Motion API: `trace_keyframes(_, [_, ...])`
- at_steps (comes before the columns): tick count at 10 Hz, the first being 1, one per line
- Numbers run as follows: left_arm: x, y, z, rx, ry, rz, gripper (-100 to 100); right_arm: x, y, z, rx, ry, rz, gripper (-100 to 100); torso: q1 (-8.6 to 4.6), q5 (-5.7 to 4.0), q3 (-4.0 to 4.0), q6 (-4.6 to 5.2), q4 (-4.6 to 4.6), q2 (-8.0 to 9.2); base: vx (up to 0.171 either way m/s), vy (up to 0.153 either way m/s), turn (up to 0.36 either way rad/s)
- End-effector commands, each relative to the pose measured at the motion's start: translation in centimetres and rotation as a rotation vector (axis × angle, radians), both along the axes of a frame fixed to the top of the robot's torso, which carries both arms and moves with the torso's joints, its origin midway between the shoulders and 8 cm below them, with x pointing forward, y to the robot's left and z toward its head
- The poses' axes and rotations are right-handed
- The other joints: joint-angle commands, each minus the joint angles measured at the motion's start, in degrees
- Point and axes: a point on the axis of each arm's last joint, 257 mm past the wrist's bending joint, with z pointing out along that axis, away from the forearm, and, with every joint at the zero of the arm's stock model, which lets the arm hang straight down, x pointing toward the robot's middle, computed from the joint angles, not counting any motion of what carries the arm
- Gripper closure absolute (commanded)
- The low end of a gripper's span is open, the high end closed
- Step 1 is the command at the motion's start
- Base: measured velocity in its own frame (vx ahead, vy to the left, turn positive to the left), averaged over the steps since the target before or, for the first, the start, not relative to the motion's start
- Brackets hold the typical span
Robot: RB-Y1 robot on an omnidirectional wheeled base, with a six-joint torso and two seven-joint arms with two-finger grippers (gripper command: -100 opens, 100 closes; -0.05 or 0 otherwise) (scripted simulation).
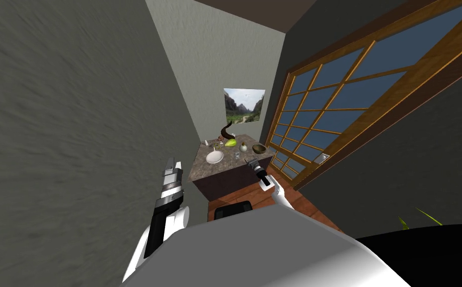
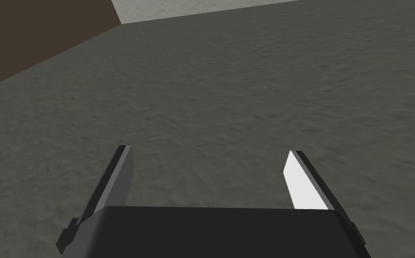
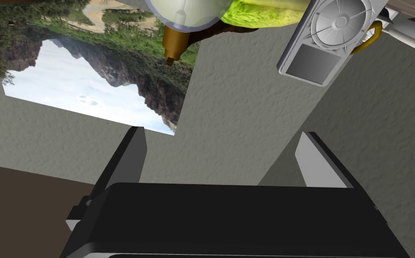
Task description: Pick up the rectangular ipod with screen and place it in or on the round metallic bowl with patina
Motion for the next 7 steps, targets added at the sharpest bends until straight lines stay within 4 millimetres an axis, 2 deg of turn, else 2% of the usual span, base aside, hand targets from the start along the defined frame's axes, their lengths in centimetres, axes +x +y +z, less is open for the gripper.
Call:
trace_keyframes(1, [0.0,0.0,0.0,0.0,0.0,0.0,0,0.0,0.0,0.0,0.0,0.0,0.0,-100,0.0,0.0,0.0,0.0,0.0,0.0,0.007,0.004,0.004])
trace_keyframes(2, [0.0,0.0,0.0,0.0,0.0,0.0,0,-0.1,-0.3,-0.2,-0.023,0.005,-0.001,-100,0.03,0.0,0.0,-0.02,0.0,0.01,-0.033,-0.148,-0.067])
trace_keyframes(4, [0.0,0.0,0.0,0.0,0.0,0.0,0,-0.1,-0.5,-0.6,-0.044,0.011,-0.001,-100,-0.84,-0.17,0.15,0.02,0.05,0.27,-0.11,-0.255,-0.046])
trace_keyframes(7, [0.0,0.0,0.0,0.0,0.0,0.0,0,-0.3,-0.7,-1.2,-0.073,0.021,-0.001,-100,-0.91,-0.2,0.24,0.03,0.09,0.41,-0.091,-0.226,-0.034])
